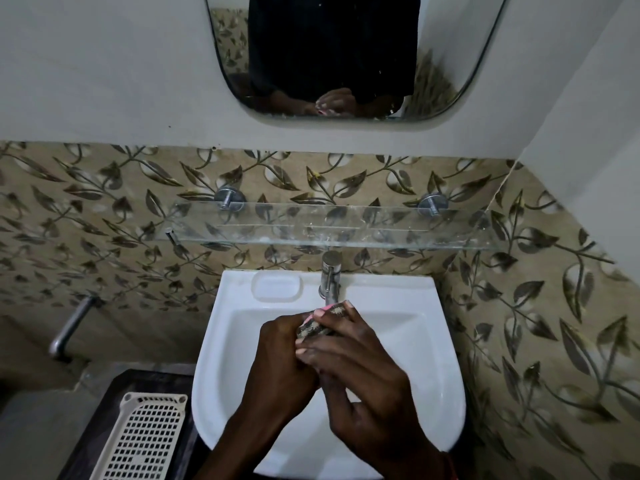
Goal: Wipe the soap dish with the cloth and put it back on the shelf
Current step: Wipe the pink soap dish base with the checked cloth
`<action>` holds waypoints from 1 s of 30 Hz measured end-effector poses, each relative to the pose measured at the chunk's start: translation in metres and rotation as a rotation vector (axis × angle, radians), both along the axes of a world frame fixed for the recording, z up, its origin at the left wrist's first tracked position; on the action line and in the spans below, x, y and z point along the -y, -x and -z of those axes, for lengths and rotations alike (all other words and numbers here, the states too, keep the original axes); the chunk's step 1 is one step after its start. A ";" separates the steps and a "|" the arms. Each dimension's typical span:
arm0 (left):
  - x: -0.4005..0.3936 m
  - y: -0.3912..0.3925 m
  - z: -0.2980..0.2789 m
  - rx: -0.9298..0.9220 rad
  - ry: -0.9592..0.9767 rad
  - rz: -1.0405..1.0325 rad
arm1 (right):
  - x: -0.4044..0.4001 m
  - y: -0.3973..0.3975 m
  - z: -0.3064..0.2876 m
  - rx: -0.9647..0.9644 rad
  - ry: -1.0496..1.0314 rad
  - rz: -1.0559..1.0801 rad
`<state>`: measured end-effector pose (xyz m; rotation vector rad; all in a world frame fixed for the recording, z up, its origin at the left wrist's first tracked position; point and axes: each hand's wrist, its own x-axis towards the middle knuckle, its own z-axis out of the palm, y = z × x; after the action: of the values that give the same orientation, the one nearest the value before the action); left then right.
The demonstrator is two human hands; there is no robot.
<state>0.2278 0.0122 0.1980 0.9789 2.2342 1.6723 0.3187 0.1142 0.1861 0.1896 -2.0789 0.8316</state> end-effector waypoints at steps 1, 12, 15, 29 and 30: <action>0.000 -0.001 -0.002 -0.018 -0.009 0.001 | 0.001 0.001 -0.001 -0.011 0.036 0.001; 0.002 -0.010 -0.010 -0.030 -0.192 -0.133 | 0.004 -0.002 -0.014 0.061 1.095 0.002; 0.001 -0.009 -0.012 -0.022 -0.274 -0.118 | 0.004 -0.001 -0.016 0.068 1.175 -0.011; -0.003 -0.015 -0.017 -0.011 -0.463 -0.111 | 0.005 -0.003 -0.025 -0.015 0.854 -0.037; -0.004 -0.016 -0.019 0.011 -0.483 -0.135 | 0.003 -0.003 -0.022 0.015 0.996 -0.050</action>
<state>0.2436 0.0163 0.2166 0.9185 1.9631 2.3378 0.3213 0.1112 0.2082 -0.3084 -1.4516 1.7749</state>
